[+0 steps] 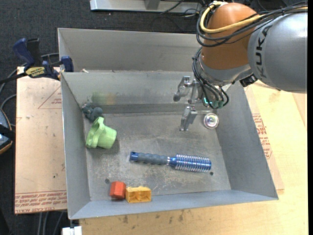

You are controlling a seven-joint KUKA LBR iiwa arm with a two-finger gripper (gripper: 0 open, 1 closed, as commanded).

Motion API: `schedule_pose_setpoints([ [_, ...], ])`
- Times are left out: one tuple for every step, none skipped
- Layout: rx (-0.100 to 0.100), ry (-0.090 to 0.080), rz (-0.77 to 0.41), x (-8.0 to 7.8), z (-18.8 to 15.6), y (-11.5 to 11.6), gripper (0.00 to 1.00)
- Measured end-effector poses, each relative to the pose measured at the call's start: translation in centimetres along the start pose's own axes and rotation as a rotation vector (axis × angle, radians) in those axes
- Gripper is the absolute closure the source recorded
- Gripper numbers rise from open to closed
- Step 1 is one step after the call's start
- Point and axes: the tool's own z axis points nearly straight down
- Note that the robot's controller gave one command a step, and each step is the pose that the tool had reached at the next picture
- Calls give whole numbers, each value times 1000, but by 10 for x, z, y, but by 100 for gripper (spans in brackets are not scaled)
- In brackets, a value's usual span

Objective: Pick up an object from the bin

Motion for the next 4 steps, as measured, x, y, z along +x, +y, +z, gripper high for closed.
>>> schedule_pose_setpoints([
  [-1,-13,-122,34,134,-63,0],
  [5,-40,-118,106,132,-37,0],
  [4,-73,-77,138,130,-11,0],
  [-4,-12,553,136,23,33,0],
])
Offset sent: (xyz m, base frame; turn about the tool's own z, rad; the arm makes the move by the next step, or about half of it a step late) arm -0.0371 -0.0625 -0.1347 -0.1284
